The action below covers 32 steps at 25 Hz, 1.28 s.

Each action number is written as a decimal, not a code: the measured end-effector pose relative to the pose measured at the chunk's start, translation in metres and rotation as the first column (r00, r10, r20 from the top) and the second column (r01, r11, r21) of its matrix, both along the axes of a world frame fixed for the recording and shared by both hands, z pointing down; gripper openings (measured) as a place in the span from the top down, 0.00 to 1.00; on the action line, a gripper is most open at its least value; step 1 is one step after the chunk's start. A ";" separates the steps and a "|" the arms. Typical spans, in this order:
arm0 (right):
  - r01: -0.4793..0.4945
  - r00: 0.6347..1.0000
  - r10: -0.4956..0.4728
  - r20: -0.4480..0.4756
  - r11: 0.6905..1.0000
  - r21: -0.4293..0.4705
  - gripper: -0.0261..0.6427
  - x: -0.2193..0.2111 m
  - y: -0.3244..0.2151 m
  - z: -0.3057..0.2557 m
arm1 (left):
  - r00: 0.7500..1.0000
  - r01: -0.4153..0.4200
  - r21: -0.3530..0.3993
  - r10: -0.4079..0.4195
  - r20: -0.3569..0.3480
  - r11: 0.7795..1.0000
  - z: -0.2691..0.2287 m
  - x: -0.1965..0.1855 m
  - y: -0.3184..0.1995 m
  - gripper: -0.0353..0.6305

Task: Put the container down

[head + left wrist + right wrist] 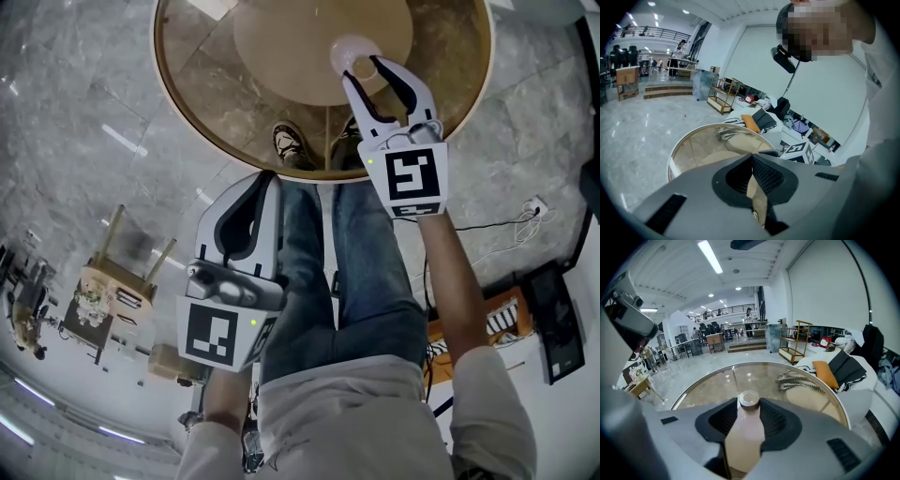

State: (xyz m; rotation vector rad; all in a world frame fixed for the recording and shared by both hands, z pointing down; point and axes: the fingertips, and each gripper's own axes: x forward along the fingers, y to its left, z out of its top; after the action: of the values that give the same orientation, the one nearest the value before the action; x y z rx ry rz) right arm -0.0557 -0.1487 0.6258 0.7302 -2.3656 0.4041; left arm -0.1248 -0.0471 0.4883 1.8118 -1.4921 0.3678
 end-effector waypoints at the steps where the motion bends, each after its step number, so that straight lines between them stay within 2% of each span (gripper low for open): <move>1: -0.007 1.000 0.007 -0.001 1.000 -0.008 0.73 0.002 0.000 -0.001 | 1.000 -0.001 0.003 0.001 0.000 1.000 -0.002 -0.001 0.001 0.92; 9: -0.049 0.999 0.049 0.013 0.998 -0.050 0.78 0.014 0.010 -0.013 | 1.000 -0.029 0.034 0.029 -0.008 0.999 -0.016 0.005 0.000 0.92; 14: -0.070 0.997 0.071 0.024 0.997 -0.034 0.81 0.019 0.014 -0.029 | 0.999 -0.043 0.054 0.044 -0.017 0.998 -0.025 0.011 -0.001 0.92; 16: -0.085 0.996 0.085 0.033 0.996 -0.012 0.85 0.023 0.013 -0.038 | 0.999 -0.045 0.072 0.047 -0.024 0.996 -0.030 0.015 -0.004 0.92; 18: -0.092 0.995 0.092 0.042 0.996 -0.009 0.85 0.025 0.013 -0.046 | 0.998 -0.051 0.096 0.055 -0.035 0.994 -0.037 0.020 -0.008 0.92; 23: -0.119 0.990 0.120 0.069 0.993 -0.022 0.87 0.030 0.012 -0.064 | 0.997 -0.076 0.088 0.078 -0.023 0.993 -0.043 0.025 -0.008 0.92; 32: -0.141 0.986 0.143 0.084 0.990 -0.029 0.90 0.039 0.014 -0.094 | 0.997 -0.079 0.118 0.081 -0.017 0.990 -0.060 0.025 -0.014 0.92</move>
State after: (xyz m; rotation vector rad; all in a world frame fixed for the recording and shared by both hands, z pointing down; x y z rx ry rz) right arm -0.0166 -0.1344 0.5314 0.8910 -2.3917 0.5317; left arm -0.0997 -0.0609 0.4286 1.9662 -1.4557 0.3048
